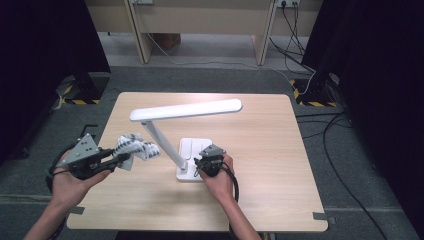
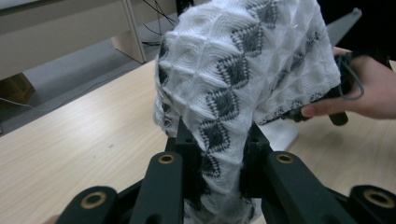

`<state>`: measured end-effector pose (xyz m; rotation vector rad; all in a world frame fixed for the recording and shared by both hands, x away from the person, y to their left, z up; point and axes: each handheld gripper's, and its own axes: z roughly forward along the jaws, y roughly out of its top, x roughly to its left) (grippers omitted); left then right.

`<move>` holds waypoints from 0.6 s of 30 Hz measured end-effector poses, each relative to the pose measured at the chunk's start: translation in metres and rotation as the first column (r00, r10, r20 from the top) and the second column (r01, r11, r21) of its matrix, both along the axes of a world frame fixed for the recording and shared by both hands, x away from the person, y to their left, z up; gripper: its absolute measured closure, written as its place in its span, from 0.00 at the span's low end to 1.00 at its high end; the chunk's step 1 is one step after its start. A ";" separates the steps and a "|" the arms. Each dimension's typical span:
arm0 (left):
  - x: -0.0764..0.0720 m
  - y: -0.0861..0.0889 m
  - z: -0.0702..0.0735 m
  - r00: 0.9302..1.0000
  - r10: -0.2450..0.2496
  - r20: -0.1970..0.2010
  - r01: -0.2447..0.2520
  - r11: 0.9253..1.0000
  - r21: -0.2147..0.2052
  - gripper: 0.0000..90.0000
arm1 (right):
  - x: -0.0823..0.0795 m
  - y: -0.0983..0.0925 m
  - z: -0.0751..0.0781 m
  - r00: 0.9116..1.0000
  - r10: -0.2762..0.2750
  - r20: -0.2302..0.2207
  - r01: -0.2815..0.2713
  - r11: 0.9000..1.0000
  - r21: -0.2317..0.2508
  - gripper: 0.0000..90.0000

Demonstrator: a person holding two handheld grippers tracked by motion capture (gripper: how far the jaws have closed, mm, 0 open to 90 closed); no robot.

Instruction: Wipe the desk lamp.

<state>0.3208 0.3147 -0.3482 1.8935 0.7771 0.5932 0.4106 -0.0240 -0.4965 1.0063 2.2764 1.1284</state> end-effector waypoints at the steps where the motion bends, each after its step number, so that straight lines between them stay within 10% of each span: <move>1: 0.000 0.002 0.003 1.000 0.009 0.005 -0.009 1.000 -0.006 0.82 | 0.000 0.001 -0.001 1.000 0.002 -0.003 -0.002 1.000 0.000 0.68; 18: 0.004 0.013 0.039 0.996 0.046 0.079 -0.042 0.998 -0.044 0.82 | 0.003 0.004 -0.014 0.998 -0.013 -0.062 0.016 0.999 0.049 0.66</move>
